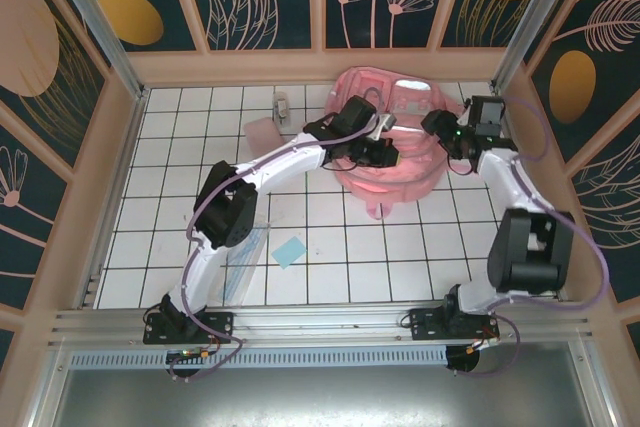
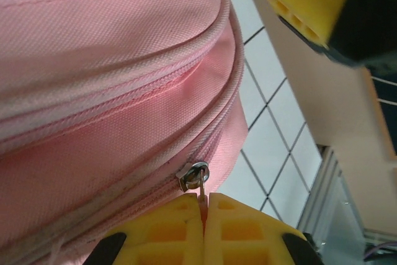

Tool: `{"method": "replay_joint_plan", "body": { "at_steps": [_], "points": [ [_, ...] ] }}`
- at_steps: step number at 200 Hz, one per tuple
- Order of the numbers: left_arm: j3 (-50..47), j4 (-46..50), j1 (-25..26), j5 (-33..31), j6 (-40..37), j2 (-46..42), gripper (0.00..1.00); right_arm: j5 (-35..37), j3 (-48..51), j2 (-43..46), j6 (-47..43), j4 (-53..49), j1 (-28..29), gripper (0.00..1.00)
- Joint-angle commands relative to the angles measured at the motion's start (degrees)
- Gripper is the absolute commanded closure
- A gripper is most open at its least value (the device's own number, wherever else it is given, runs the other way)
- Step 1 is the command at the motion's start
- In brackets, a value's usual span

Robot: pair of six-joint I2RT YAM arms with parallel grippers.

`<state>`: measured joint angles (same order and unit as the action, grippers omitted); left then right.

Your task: Pack the student bag

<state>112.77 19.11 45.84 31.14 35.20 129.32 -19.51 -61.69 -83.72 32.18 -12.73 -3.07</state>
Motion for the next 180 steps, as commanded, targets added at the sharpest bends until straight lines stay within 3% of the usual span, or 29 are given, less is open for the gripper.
{"method": "replay_joint_plan", "body": {
  "at_steps": [1, 37, 71, 92, 103, 117, 129, 157, 180],
  "points": [
    [3.0, -7.6, 0.9, 4.6, 4.2, 0.8, 1.00, -0.3, 4.6, 8.4, 2.3, -3.1, 0.5, 0.30],
    [2.2, -9.7, 1.8, 3.8, 5.3, 0.9, 1.00, -5.7, 13.5, 13.8, 12.0, 4.0, 2.2, 0.30],
    [-1.0, -11.8, 2.4, 2.2, 5.5, -1.3, 1.00, -10.0, 18.3, 9.2, 18.7, 12.9, 3.0, 0.30],
    [-3.8, -13.7, 2.6, 2.6, 5.6, -3.0, 1.00, -7.6, 20.3, 6.5, 20.4, 16.4, 3.1, 0.32],
    [-5.4, -14.8, 2.5, 3.3, 5.7, -4.1, 1.00, -6.3, 20.9, 4.6, 20.8, 18.6, 3.1, 0.40],
    [-7.3, -14.9, 2.6, 4.1, 5.5, -5.3, 1.00, -6.5, 20.6, 2.0, 21.4, 21.5, 3.0, 0.78],
    [-8.6, -13.9, 2.6, 4.2, 4.4, -6.3, 1.00, -6.7, 20.1, 0.8, 21.4, 22.7, 3.0, 1.00],
    [-10.1, -6.3, 1.8, -2.2, -0.8, -8.2, 1.00, -6.0, 18.5, 2.2, 18.0, 19.3, 3.0, 1.00],
    [-13.4, 0.1, -2.4, -9.6, -4.4, -9.1, 1.00, -3.8, 18.3, 6.0, 14.1, 14.4, 2.9, 1.00]
  ]
}}
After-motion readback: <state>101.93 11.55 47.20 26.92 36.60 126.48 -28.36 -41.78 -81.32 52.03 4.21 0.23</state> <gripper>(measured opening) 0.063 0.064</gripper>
